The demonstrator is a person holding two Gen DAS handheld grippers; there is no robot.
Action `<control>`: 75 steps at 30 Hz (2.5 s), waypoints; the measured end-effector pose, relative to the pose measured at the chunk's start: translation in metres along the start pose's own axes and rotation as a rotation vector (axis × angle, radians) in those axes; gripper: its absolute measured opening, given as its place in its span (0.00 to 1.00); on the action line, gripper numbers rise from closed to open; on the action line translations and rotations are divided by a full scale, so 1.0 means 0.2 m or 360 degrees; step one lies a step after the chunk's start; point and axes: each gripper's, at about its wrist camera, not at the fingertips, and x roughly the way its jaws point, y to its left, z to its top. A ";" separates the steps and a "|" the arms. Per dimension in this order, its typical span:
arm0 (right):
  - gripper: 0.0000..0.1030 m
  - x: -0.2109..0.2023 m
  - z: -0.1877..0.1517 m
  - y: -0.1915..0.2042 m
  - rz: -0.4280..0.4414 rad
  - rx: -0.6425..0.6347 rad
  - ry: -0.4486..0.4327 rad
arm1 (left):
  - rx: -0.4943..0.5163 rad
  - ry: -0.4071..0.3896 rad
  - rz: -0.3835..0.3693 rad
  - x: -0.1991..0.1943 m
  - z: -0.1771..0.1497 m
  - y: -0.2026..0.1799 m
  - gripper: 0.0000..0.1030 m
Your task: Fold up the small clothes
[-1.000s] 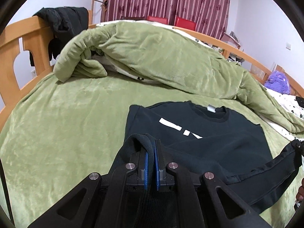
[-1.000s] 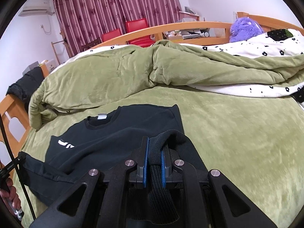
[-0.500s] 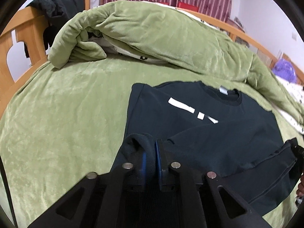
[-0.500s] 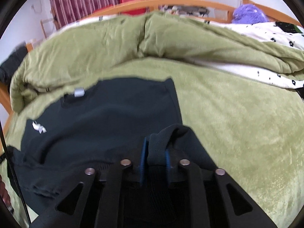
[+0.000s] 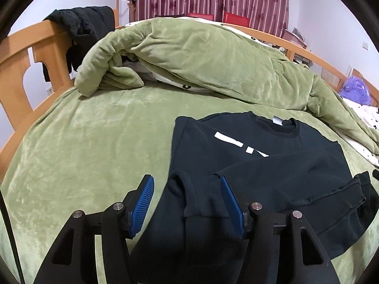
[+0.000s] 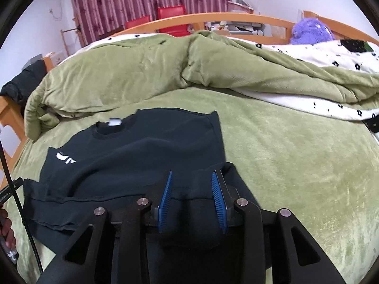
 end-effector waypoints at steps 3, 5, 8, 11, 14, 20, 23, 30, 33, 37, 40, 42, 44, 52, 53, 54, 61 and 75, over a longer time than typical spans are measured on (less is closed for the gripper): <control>0.33 -0.06 -0.02 0.08 0.0008 -0.0089 -0.0025 | 0.0007 -0.0014 0.0021 -0.05 -0.03 0.04 0.55; 0.33 -0.08 -0.03 0.11 0.0019 -0.0122 -0.0033 | -0.0005 -0.0025 0.0031 -0.09 -0.05 0.06 0.54; 0.33 -0.11 -0.05 0.15 0.0032 -0.0142 -0.0027 | -0.0025 -0.0033 0.0032 -0.13 -0.07 0.11 0.54; 0.33 -0.13 -0.09 0.17 0.0045 -0.0161 -0.0017 | -0.0050 -0.0036 0.0037 -0.16 -0.09 0.15 0.55; 0.33 -0.14 -0.16 0.20 0.0067 -0.0165 0.0008 | -0.0062 -0.0035 0.0039 -0.17 -0.11 0.17 0.55; 0.33 -0.12 -0.28 0.29 0.0086 -0.0270 0.0085 | -0.0059 -0.0040 0.0051 -0.19 -0.14 0.19 0.55; 0.33 -0.10 -0.32 0.33 0.0107 -0.0281 0.0113 | -0.0055 -0.0041 0.0054 -0.19 -0.14 0.20 0.55; 0.33 -0.02 -0.39 0.43 0.0148 -0.0327 0.0186 | -0.0061 -0.0034 0.0073 -0.17 -0.14 0.23 0.55; 0.33 0.03 -0.42 0.46 0.0146 -0.0356 0.0235 | -0.0085 -0.0031 0.0080 -0.17 -0.13 0.25 0.55; 0.33 0.09 -0.47 0.52 0.0119 -0.0420 0.0278 | -0.0108 -0.0035 0.0081 -0.15 -0.11 0.28 0.55; 0.33 0.14 -0.48 0.53 0.0093 -0.0420 0.0279 | -0.0120 -0.0019 0.0076 -0.12 -0.10 0.29 0.55; 0.33 0.15 -0.46 0.53 0.0103 -0.0382 0.0262 | -0.0128 -0.0013 0.0075 -0.10 -0.10 0.29 0.55; 0.33 0.15 -0.42 0.53 0.0130 -0.0353 0.0222 | -0.0146 -0.0008 0.0063 -0.09 -0.09 0.30 0.55; 0.33 0.24 -0.19 0.55 0.0133 -0.0285 0.0138 | -0.0163 0.0021 0.0000 -0.02 -0.07 0.27 0.55; 0.33 0.29 -0.15 0.55 0.0130 -0.0279 0.0166 | -0.0165 0.0023 0.0000 -0.02 -0.06 0.27 0.55; 0.33 0.33 -0.12 0.56 0.0123 -0.0271 0.0192 | -0.0169 0.0022 -0.0001 -0.01 -0.06 0.27 0.55; 0.33 0.49 0.05 0.58 0.0050 -0.0145 0.0235 | -0.0142 0.0015 -0.0020 -0.01 -0.05 0.24 0.55; 0.56 -0.06 -0.23 0.06 -0.0114 -0.0146 0.0145 | -0.0070 0.0083 -0.0010 -0.05 -0.27 0.21 0.55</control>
